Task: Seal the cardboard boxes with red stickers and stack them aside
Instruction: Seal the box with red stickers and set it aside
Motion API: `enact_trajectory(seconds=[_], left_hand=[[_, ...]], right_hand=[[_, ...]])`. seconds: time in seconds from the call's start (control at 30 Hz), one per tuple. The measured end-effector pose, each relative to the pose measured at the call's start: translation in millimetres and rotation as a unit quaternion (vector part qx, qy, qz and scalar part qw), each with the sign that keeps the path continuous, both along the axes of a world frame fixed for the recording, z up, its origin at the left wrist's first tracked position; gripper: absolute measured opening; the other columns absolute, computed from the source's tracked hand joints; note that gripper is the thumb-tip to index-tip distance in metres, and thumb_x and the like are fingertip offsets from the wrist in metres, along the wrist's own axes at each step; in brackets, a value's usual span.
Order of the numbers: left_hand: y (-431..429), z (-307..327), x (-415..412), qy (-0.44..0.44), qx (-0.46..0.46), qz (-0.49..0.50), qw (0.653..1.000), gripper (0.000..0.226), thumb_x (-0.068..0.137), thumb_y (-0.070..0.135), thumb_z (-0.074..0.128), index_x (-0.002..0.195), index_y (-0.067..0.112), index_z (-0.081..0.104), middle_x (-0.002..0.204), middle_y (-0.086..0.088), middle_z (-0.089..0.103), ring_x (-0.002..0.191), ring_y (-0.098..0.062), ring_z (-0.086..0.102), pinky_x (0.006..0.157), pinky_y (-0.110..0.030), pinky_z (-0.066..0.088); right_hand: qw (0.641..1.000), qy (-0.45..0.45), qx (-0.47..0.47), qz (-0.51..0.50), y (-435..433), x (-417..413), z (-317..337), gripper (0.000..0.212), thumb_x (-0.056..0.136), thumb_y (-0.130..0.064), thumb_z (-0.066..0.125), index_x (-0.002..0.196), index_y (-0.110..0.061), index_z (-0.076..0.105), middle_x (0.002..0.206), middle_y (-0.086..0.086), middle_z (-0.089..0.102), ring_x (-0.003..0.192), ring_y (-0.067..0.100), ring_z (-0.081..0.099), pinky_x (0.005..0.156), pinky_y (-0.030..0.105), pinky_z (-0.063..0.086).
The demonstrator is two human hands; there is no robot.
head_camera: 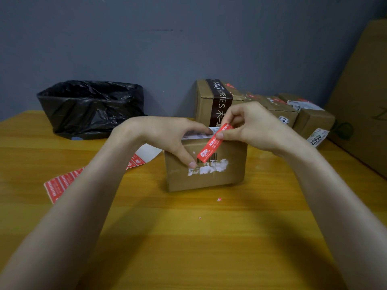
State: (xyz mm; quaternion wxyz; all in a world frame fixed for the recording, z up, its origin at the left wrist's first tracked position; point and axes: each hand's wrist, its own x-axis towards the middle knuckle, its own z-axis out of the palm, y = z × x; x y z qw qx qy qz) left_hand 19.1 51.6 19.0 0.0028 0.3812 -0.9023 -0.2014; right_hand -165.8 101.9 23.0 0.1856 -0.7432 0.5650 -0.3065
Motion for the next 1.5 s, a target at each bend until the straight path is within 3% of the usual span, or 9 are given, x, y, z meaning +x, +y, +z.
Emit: enact_trajectory(seconds=[0.1,0.33,0.5,0.6,0.67,0.87,1.1,1.23,1.5], left_hand=[[7,9,0,0.028,-0.015,0.005,0.999,0.075,0.071,0.035,0.077,0.136,0.033,0.04,0.122,0.022,0.046,0.098,0.01,0.046,0.075,0.005,0.036],[18,19,0,0.086,0.0,0.012,0.996,0.061,0.063,0.053,0.065,0.12,0.033,0.055,0.106,0.022,0.06,0.09,0.01,0.058,0.074,-0.01,0.05],[17,18,2,0.051,0.005,0.031,0.998,0.08,0.055,0.061,0.063,0.128,0.032,0.05,0.111,0.024,0.057,0.096,0.005,0.058,0.082,-0.015,0.05],[18,18,0,0.02,0.019,0.033,0.999,0.092,0.05,0.059,0.068,0.134,0.033,0.041,0.114,0.025,0.053,0.101,0.005,0.054,0.083,-0.011,0.045],[19,18,-1,0.01,0.019,0.036,0.999,0.094,0.052,0.056,0.07,0.137,0.031,0.037,0.116,0.023,0.052,0.101,0.006,0.052,0.083,-0.01,0.044],[18,16,-2,0.02,0.025,0.05,0.998,0.083,0.066,0.045,0.074,0.138,0.027,0.036,0.12,0.016,0.053,0.102,0.002,0.053,0.084,-0.011,0.044],[15,12,-1,0.029,0.042,0.055,0.997,0.081,0.069,0.043,0.075,0.138,0.026,0.036,0.123,0.014,0.053,0.104,0.0,0.054,0.086,-0.013,0.046],[15,11,-4,-0.003,0.004,0.044,0.999,0.092,0.066,0.049,0.075,0.142,0.027,0.029,0.134,0.013,0.04,0.12,-0.006,0.043,0.095,-0.016,0.038],[14,8,-5,0.028,0.021,0.042,0.998,0.097,0.067,0.046,0.074,0.146,0.035,0.019,0.127,0.023,0.039,0.111,0.002,0.04,0.082,-0.004,0.035]], right_hand=[[0.997,-0.061,-0.029,-0.021,-3,-2,1,0.019,0.077,-0.013,0.074,0.071,-0.02,0.058,0.075,-0.002,0.067,0.074,0.01,0.062,0.075,0.029,0.05],[0.988,-0.144,-0.052,-0.032,-6,-3,-2,0.025,0.073,-0.007,0.076,0.074,-0.02,0.055,0.081,0.005,0.068,0.076,0.016,0.063,0.082,0.039,0.051],[0.991,-0.074,-0.088,-0.076,-10,-2,-7,0.032,0.07,-0.014,0.079,0.074,-0.025,0.05,0.087,0.004,0.068,0.085,0.022,0.064,0.082,0.043,0.051],[0.986,-0.02,-0.131,-0.097,-10,1,-9,0.031,0.071,-0.014,0.079,0.08,-0.023,0.05,0.082,-0.005,0.062,0.079,0.014,0.06,0.072,0.028,0.05],[0.982,-0.01,-0.156,-0.108,-9,3,-11,0.032,0.072,-0.013,0.078,0.084,-0.02,0.05,0.078,-0.01,0.056,0.074,0.011,0.056,0.066,0.022,0.046],[0.972,0.012,-0.21,-0.103,-11,6,-18,0.03,0.075,-0.008,0.075,0.086,-0.019,0.049,0.083,-0.005,0.058,0.081,0.017,0.06,0.077,0.031,0.049],[0.976,-0.004,-0.192,-0.106,-12,4,-17,0.03,0.075,-0.009,0.076,0.087,-0.018,0.05,0.081,-0.005,0.059,0.081,0.015,0.064,0.077,0.032,0.053],[0.977,0.002,-0.18,-0.114,-13,4,-17,0.031,0.075,-0.012,0.076,0.088,-0.019,0.049,0.083,-0.004,0.061,0.083,0.015,0.064,0.075,0.027,0.05],[0.978,0.013,-0.172,-0.115,-18,2,-19,0.032,0.075,-0.014,0.077,0.088,-0.018,0.048,0.086,0.003,0.065,0.084,0.018,0.063,0.073,0.027,0.047]])
